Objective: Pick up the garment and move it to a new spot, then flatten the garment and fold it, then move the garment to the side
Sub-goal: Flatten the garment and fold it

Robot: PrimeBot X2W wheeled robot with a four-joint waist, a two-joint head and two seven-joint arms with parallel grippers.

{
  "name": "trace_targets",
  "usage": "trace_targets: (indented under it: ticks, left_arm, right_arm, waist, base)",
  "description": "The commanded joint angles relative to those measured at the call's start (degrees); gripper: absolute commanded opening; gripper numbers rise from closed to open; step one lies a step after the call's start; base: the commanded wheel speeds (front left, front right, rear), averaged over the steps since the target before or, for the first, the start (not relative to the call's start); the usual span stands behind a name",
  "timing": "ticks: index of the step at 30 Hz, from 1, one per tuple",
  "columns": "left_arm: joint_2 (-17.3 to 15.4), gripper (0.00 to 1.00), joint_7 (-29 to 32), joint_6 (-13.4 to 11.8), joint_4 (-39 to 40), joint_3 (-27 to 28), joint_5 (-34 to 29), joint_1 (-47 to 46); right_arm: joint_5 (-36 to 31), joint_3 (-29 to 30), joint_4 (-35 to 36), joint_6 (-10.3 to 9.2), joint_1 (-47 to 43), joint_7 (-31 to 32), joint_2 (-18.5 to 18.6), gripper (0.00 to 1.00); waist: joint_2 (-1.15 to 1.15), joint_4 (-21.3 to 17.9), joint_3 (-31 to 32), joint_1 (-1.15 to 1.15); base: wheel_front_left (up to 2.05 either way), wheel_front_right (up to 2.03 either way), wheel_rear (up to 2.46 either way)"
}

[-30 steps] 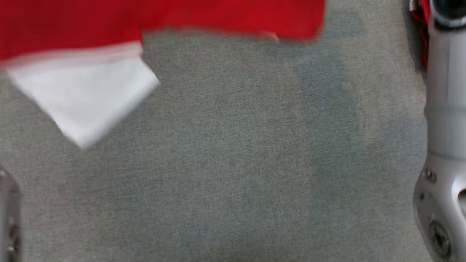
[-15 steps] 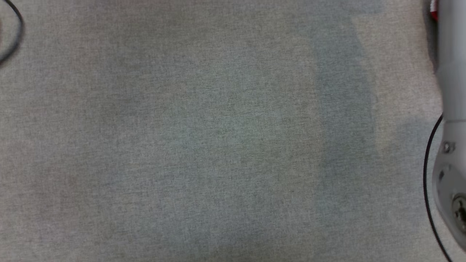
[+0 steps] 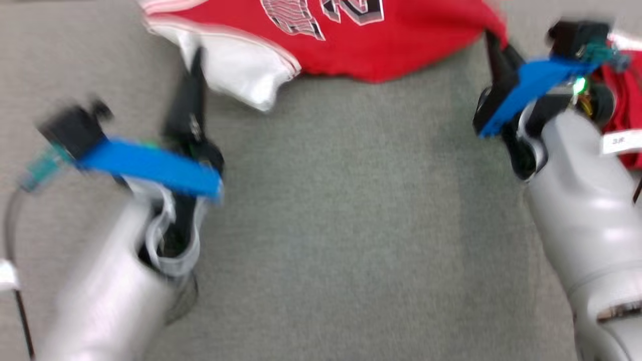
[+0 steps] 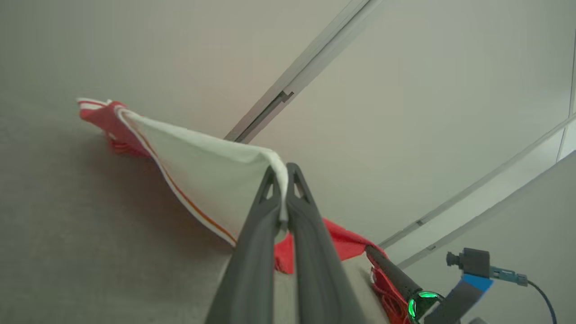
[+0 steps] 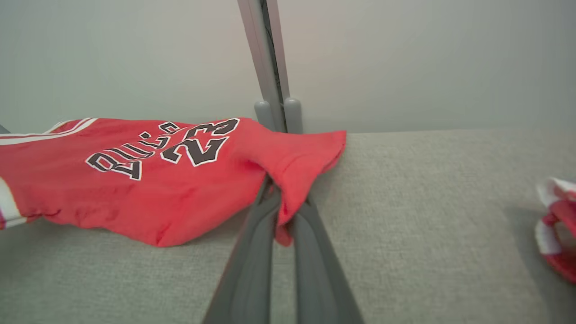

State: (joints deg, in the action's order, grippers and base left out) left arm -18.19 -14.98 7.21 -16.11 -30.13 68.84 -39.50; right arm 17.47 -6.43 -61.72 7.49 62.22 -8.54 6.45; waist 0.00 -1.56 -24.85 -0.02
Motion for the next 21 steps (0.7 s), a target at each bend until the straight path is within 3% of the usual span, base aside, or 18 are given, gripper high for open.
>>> trace_targets:
  ticks: [1,4,9,14,21]
  left_arm:
    - [-1.0,0.0,0.6,0.4,0.4,-2.2,0.8,3.5]
    - [-2.8,0.0,2.8,0.4,0.4,-7.3,2.2,10.6]
    - [-4.6,0.0,4.6,0.4,0.9,-9.7,6.5,19.5]
    - [-7.3,0.0,8.1,0.2,4.4,-10.4,11.7,26.7]
    - [-11.1,0.0,10.0,-3.0,9.7,-11.3,14.2,34.3]
  right_arm:
    - [0.7,-1.3,-0.4,0.01,-2.9,0.2,1.2,0.0]
    - [2.0,-4.4,0.5,0.02,-8.8,-1.3,2.5,0.0]
    - [3.6,-6.8,0.3,0.02,-18.1,-1.5,5.7,0.0]
    - [4.9,-6.1,-0.2,0.01,-24.8,-1.2,7.4,0.0]
    - [4.6,-2.8,-2.8,0.01,-31.1,2.6,8.2,0.0]
  waist:
    - [0.0,-0.9,3.1,0.02]
    - [0.0,0.3,8.0,0.02]
    - [0.0,2.1,14.1,0.02]
    - [0.0,3.0,17.7,0.02]
    - [0.0,4.0,19.5,0.02]
  base:
    - [0.0,0.0,0.0]
    - [0.0,0.0,0.0]
    - [0.0,0.0,0.0]
    - [0.0,0.0,0.0]
    - [0.0,0.0,0.0]
